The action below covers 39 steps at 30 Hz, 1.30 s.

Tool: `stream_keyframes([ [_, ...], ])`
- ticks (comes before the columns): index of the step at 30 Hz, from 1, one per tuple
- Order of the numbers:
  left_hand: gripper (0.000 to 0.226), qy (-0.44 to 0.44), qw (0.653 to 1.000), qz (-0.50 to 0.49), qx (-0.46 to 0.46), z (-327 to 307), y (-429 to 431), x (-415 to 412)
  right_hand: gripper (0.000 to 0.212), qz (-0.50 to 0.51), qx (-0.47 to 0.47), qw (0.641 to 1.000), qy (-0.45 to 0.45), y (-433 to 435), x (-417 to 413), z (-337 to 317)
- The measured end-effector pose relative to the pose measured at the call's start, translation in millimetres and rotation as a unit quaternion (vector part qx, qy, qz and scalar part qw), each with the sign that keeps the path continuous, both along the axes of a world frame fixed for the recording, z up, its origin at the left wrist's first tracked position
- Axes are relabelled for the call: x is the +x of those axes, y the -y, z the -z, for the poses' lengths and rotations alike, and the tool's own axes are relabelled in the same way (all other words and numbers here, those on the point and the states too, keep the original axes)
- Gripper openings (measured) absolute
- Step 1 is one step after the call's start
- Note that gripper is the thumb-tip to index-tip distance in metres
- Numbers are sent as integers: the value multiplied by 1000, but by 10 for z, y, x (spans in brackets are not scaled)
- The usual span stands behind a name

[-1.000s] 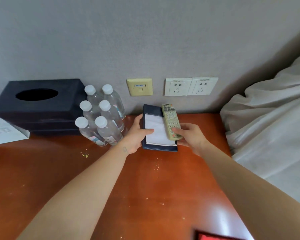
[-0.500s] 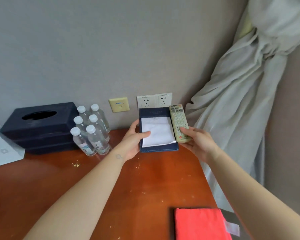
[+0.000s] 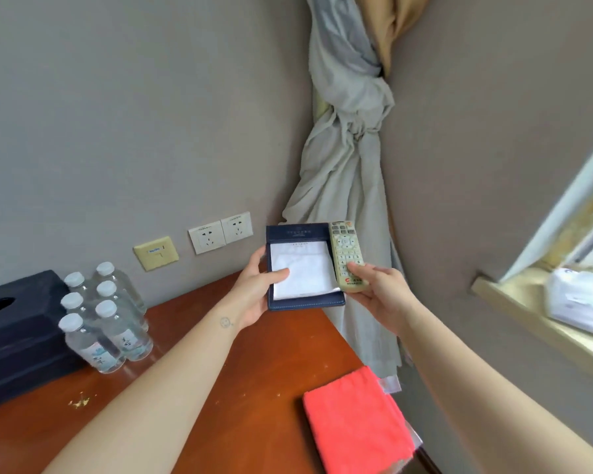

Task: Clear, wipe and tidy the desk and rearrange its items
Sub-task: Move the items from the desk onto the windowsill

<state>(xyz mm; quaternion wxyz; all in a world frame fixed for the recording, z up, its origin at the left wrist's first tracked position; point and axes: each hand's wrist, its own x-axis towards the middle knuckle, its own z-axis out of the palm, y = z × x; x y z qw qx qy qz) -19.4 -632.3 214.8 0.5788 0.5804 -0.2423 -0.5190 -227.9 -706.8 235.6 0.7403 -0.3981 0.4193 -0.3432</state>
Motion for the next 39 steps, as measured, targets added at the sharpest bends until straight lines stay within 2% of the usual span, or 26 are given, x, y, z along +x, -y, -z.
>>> stream_keyframes([
  [8, 70, 8, 993, 116, -22, -155, 88, -643, 8, 133, -10, 991, 20, -418, -713, -128],
  [18, 64, 34, 971, 237, -26, -199, 192, -1497, 6, 264, -30, 964, 7, -898, -1526, -176],
  [32, 66, 20, 898, 438, -37, -210, 218, -2799, 10, 443, -26, 896, -12, -1585, -2611, -123],
  [39, 62, -1, 846, 533, -31, -168, 186, -3376, 10, 495, -14, 869, -17, -1875, -3081, -123],
])
